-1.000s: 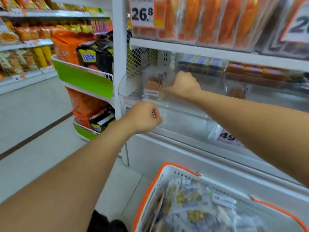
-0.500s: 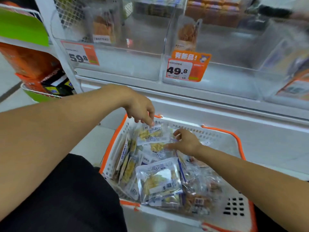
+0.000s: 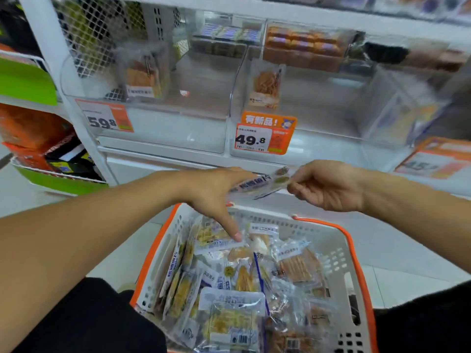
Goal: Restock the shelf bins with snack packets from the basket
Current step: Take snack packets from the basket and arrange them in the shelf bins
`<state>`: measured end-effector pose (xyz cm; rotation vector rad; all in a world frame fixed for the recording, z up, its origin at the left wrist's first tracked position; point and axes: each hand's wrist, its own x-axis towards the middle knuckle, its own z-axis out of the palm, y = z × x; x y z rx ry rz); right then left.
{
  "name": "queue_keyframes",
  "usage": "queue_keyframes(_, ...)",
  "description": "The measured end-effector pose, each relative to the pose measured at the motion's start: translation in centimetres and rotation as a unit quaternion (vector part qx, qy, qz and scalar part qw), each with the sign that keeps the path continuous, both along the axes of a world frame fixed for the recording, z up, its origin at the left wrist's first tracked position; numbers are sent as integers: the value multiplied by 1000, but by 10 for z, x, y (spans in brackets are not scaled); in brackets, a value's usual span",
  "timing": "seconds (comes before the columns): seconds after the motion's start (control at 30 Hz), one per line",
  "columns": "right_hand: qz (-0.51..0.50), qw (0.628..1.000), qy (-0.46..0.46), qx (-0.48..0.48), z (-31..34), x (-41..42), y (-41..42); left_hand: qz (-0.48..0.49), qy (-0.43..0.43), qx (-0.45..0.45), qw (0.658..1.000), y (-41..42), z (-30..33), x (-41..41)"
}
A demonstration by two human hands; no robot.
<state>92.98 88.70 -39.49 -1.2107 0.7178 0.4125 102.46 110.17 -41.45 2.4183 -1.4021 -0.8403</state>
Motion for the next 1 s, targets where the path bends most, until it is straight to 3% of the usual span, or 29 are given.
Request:
queue_keyframes(0.07,-12,997,-24,65,19,-7,-10,68,95,-146,982,-16,4,-10)
queue_keyframes(0.1,2,997,-35,68,26,-10,-15,121,169,-206,956,-23,10,-15)
queue_keyframes(0.17,42,997,-69,-10,37,-12,-27,185,279,-266,904,-32,26,-20)
queue_keyframes(0.43,107,939,-240,-222,77,-34,-59,231,341,-363,836,-78,67,-50)
queue_keyframes(0.57,8,924,-251,-289,98,-63,-124,278,377,-395,790,-130,81,-58)
queue_keyframes(0.63,-73,893,-259,-362,106,-89,-173,294,355,-393,796,-157,85,-56)
queue_keyframes(0.73,-194,816,-294,-457,101,-130,-241,296,329,-389,808,-190,84,-51)
queue_keyframes(0.83,-246,765,-292,-519,79,-143,-290,283,301,-384,826,-215,79,-49)
queue_keyframes(0.9,-219,760,-255,-556,60,-133,-309,281,282,-379,835,-230,76,-49)
queue_keyframes(1.0,-154,803,-203,-539,39,-104,-320,285,275,-372,839,-247,71,-51)
